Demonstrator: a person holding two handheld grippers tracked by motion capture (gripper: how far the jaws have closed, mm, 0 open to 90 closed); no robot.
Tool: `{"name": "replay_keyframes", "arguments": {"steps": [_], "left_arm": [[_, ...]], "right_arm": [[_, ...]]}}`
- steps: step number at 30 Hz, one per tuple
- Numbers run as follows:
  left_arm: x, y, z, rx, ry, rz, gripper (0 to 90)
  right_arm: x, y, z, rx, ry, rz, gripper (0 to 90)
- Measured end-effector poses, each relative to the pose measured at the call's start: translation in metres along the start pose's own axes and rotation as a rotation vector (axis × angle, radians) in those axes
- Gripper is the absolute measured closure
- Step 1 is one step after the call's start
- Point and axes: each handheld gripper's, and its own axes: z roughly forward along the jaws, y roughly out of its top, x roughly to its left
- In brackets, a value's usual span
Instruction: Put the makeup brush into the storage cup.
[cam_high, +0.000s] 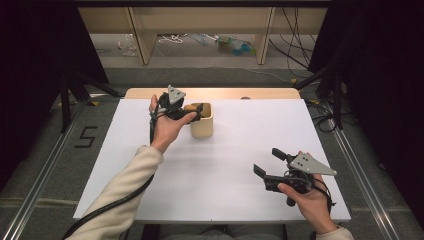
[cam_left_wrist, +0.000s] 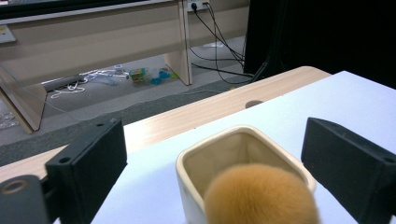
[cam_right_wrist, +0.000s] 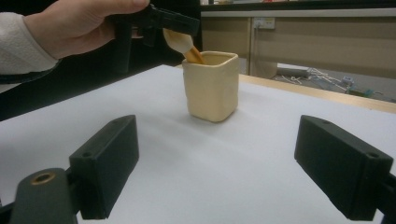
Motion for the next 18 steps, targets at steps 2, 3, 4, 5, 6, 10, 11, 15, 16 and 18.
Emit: {"name": "replay_keyframes", "arguments": {"steps": [2, 3, 4, 5, 6, 10, 11, 15, 16, 18], "left_arm": [[-0.001, 0.000, -0.007, -0.005, -0.010, 0.002, 6.1], [-0.001, 0.000, -0.010, -0.008, -0.012, 0.005, 6.0], [-0.001, 0.000, -0.013, -0.014, -0.017, -0.001, 6.1], [-0.001, 0.000, -0.017, -0.018, -0.019, -0.004, 6.1], [-0.001, 0.000, -0.020, -0.022, -0.020, -0.001, 6.0], [-0.004, -0.003, -0.033, -0.028, -0.038, 0.006, 6.0], [-0.004, -0.004, -0.035, -0.026, -0.042, 0.007, 6.0], [-0.005, -0.006, -0.045, -0.034, -0.051, 0.005, 6.0], [-0.006, -0.007, -0.047, -0.033, -0.052, 0.008, 6.1], [-0.006, -0.009, -0.051, -0.033, -0.060, 0.002, 6.1]], "right_arm": [[0.001, 0.000, -0.001, 0.009, 0.001, 0.012, 14.8], [0.001, 0.000, 0.000, 0.007, 0.001, 0.013, 14.7], [0.000, 0.000, 0.000, 0.009, 0.007, 0.017, 14.8], [0.001, 0.000, 0.000, 0.002, 0.007, 0.021, 14.8], [0.000, 0.000, 0.000, 0.003, 0.006, 0.019, 14.8], [0.001, 0.000, 0.000, 0.002, 0.006, 0.020, 14.8], [0.000, 0.000, 0.000, 0.002, 0.005, 0.020, 14.8], [0.000, 0.000, 0.000, 0.000, 0.000, 0.021, 14.7], [0.000, 0.000, 0.000, 0.001, -0.005, 0.019, 14.8], [0.000, 0.000, 0.000, 0.001, 0.000, 0.021, 14.7]]}}
